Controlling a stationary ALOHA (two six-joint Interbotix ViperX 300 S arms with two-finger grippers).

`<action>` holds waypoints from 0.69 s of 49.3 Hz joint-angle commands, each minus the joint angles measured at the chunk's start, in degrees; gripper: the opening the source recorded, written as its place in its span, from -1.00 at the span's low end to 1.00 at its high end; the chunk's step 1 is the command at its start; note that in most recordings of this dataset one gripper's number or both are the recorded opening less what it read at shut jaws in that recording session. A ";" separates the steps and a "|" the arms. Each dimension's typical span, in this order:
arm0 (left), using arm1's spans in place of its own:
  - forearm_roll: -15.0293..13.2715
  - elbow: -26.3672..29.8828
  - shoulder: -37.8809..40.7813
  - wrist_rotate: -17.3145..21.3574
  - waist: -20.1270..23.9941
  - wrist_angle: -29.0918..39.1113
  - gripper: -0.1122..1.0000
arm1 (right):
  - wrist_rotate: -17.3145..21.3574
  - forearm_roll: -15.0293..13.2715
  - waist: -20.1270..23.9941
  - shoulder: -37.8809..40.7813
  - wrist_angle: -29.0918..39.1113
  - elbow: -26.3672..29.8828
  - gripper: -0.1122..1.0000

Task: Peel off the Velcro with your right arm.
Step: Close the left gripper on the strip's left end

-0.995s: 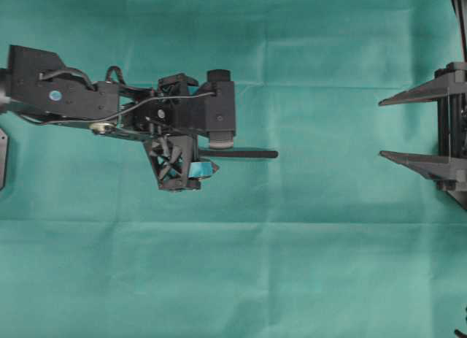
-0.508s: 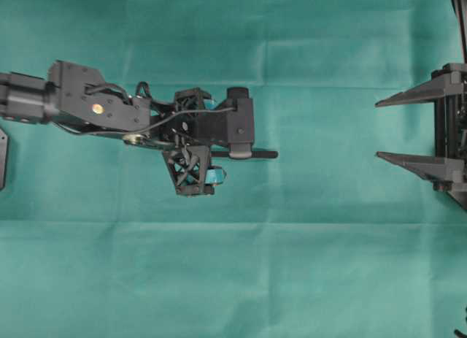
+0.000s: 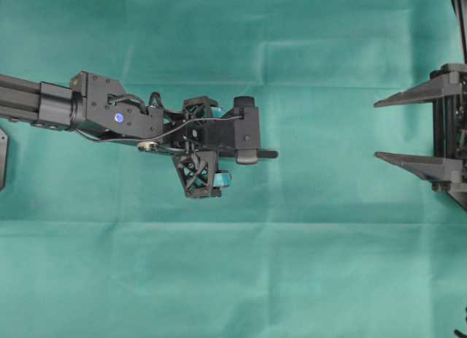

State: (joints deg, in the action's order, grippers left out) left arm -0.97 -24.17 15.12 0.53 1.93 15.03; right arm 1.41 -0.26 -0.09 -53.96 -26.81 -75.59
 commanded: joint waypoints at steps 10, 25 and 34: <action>0.00 0.79 -0.53 -0.09 0.79 -0.79 0.80 | 0.09 -0.09 -0.09 0.44 -0.53 0.44 0.43; 0.00 0.53 -0.35 0.00 1.41 -0.79 0.79 | 0.09 -0.09 -0.09 0.44 -0.53 0.35 0.43; 0.00 0.18 -0.18 -0.09 1.58 -0.79 0.79 | 0.09 -0.09 -0.09 0.44 -0.53 0.18 0.43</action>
State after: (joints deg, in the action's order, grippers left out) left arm -0.97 -24.35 15.82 0.44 3.25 14.59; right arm 1.41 -0.26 -0.18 -53.96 -26.81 -75.85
